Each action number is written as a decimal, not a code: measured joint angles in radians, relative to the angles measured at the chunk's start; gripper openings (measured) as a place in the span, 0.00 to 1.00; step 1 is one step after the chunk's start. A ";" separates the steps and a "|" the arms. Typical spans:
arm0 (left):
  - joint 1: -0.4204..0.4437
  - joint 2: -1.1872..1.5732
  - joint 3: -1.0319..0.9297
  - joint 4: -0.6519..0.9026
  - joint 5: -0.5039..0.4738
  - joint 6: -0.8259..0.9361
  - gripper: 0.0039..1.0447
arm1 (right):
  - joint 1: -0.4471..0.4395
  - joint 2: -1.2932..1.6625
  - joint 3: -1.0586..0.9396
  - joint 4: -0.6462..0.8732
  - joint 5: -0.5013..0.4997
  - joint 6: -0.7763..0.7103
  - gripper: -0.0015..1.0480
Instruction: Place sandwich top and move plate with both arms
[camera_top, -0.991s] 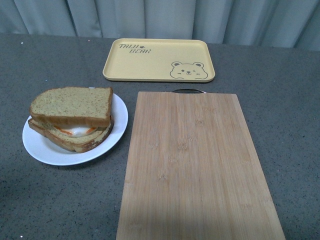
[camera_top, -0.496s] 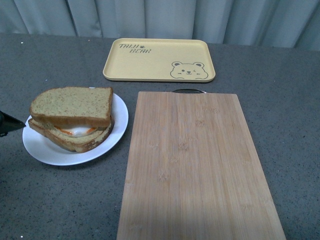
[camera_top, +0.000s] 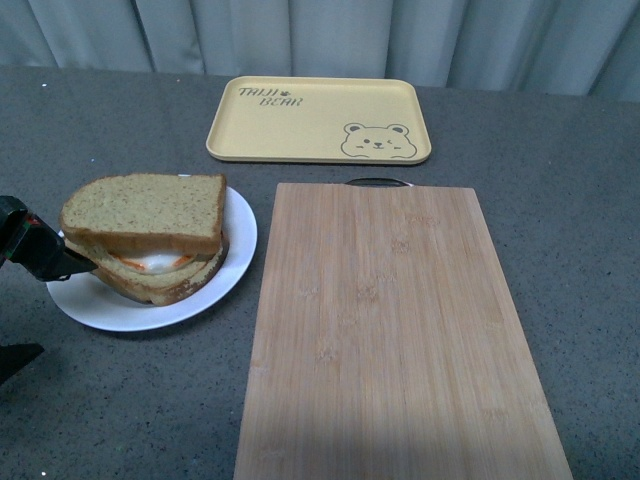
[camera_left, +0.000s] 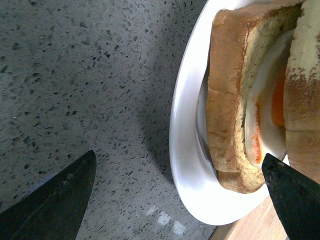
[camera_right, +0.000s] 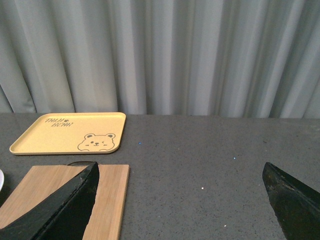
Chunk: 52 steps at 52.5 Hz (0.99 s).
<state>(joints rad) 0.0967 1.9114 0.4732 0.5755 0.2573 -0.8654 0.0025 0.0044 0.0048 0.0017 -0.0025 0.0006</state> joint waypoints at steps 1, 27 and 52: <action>0.000 0.002 0.003 -0.001 0.000 0.000 0.94 | 0.000 0.000 0.000 0.000 0.000 0.000 0.91; 0.001 0.080 0.070 -0.005 0.051 -0.055 0.31 | 0.000 0.000 0.000 0.000 0.000 0.000 0.91; 0.073 0.129 0.000 0.257 0.194 -0.111 0.04 | 0.000 0.000 0.000 0.000 0.000 0.000 0.91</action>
<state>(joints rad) 0.1699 2.0399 0.4728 0.8326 0.4511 -0.9760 0.0025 0.0044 0.0044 0.0017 -0.0025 0.0006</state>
